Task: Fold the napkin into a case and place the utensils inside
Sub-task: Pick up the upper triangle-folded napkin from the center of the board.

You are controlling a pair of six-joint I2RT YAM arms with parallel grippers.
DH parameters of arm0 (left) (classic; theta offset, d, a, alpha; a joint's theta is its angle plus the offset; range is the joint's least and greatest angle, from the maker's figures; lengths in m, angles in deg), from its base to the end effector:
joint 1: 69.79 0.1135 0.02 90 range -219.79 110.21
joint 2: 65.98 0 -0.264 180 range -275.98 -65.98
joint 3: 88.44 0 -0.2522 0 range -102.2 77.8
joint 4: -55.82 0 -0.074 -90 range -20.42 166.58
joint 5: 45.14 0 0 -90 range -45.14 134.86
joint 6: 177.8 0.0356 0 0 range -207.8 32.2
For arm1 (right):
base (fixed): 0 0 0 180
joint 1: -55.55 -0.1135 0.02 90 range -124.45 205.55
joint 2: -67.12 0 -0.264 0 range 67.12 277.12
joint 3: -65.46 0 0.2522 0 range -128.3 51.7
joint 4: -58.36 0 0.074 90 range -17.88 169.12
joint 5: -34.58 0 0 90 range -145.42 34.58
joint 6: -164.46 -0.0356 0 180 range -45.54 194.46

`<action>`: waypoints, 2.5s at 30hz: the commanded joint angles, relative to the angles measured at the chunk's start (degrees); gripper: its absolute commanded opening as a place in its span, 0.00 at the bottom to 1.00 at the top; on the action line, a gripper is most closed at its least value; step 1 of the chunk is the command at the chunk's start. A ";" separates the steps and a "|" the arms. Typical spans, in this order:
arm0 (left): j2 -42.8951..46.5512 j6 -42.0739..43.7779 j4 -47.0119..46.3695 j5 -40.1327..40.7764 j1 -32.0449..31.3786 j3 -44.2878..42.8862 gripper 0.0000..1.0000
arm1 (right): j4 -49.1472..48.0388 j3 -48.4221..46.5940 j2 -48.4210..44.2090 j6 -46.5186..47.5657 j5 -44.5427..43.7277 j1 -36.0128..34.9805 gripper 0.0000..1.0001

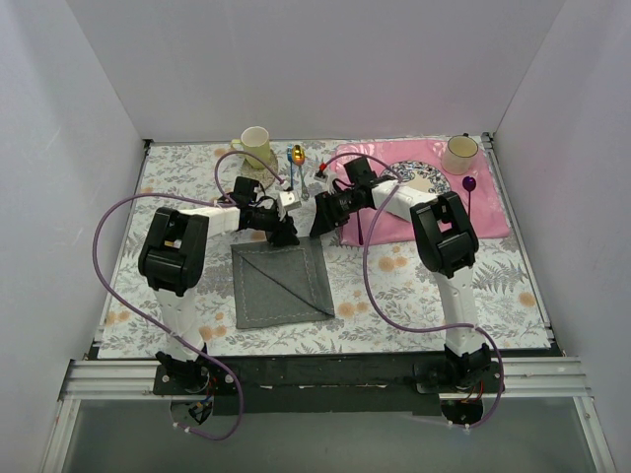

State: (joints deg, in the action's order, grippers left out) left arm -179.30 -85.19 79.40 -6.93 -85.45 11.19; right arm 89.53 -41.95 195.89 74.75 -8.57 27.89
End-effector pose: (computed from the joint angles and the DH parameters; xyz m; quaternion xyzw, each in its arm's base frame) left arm 0.3671 -0.1320 0.1387 0.2609 0.8306 -0.4450 0.2098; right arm 0.4131 0.2458 0.1494 -0.3338 0.8124 0.4355 0.1973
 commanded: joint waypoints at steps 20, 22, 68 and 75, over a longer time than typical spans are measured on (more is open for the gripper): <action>1.78 -1.47 -0.07 -1.21 -0.78 -1.24 0.47 | -4.31 -0.48 0.60 -6.18 11.86 -0.20 0.52; 1.52 -1.64 -0.16 -1.82 -0.78 -1.77 0.50 | -4.49 -0.31 0.52 -6.45 11.86 -0.11 0.51; -5.16 6.70 13.02 -4.46 -0.69 -10.56 0.42 | -6.42 2.41 -2.56 -7.50 15.55 -1.52 0.46; -4.55 9.42 15.05 -5.60 -0.78 -10.03 0.16 | -5.90 2.16 -3.09 -5.93 15.73 -1.70 0.45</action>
State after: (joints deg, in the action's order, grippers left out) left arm -185.55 -78.92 92.54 -11.11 -85.93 1.97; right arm 84.46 -39.48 196.46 67.56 5.25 26.56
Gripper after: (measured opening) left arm 0.235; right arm 0.453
